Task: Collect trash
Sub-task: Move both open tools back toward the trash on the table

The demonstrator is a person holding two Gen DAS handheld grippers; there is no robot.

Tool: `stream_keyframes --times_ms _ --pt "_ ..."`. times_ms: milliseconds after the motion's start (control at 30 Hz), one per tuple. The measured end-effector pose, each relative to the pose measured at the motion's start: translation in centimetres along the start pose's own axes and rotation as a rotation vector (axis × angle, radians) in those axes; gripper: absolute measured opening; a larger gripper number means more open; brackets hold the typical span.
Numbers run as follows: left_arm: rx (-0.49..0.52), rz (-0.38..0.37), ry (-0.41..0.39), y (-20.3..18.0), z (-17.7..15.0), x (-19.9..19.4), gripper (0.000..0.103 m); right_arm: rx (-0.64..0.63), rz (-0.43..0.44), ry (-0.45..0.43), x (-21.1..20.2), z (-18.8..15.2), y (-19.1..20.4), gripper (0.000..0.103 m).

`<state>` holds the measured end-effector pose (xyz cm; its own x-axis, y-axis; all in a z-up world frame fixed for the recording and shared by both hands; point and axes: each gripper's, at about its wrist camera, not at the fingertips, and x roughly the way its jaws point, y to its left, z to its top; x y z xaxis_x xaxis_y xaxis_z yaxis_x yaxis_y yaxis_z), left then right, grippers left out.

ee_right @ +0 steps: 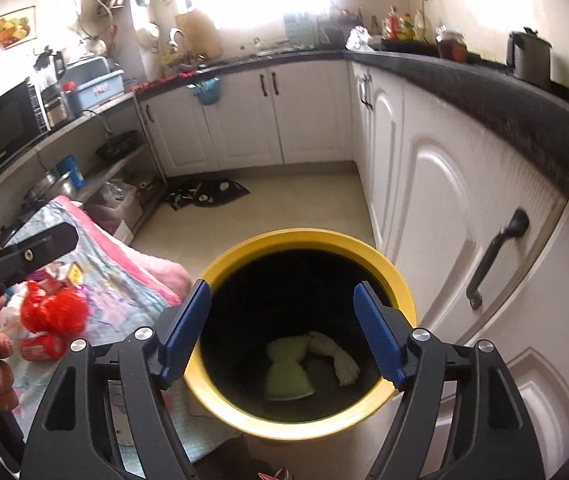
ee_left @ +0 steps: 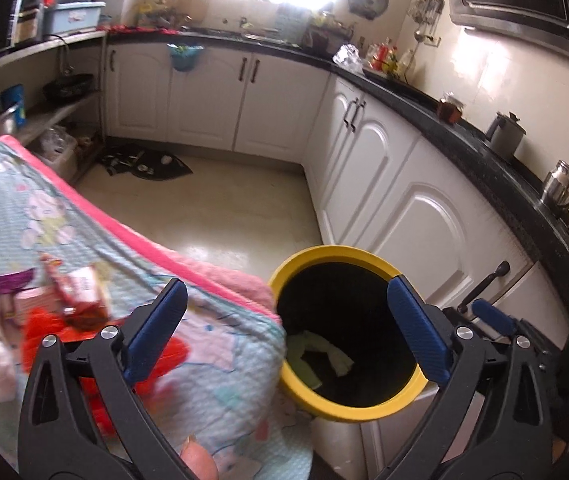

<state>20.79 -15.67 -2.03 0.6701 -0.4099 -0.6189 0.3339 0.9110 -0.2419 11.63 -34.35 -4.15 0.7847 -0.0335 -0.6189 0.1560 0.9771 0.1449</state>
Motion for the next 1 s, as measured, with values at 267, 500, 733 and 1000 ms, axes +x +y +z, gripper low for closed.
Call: stream_keyframes --times_ms 267,500,733,1000 --pt "-0.037 0.066 -0.073 3.1 -0.5 -4.9 0.092 -0.056 0.079 -0.058 -3.4 0.8 3.8 0.078" --pt "-0.067 0.114 -0.129 5.5 -1.0 -8.6 0.092 -0.106 0.158 -0.079 -5.5 0.9 7.4 0.078" --pt "-0.098 0.158 -0.177 7.8 -1.4 -11.8 0.092 -0.166 0.225 -0.09 -6.8 0.7 10.9 0.081" --pt "-0.139 0.227 -0.208 11.3 -2.5 -14.9 0.092 -0.227 0.289 -0.073 -7.4 -0.1 14.3 0.081"
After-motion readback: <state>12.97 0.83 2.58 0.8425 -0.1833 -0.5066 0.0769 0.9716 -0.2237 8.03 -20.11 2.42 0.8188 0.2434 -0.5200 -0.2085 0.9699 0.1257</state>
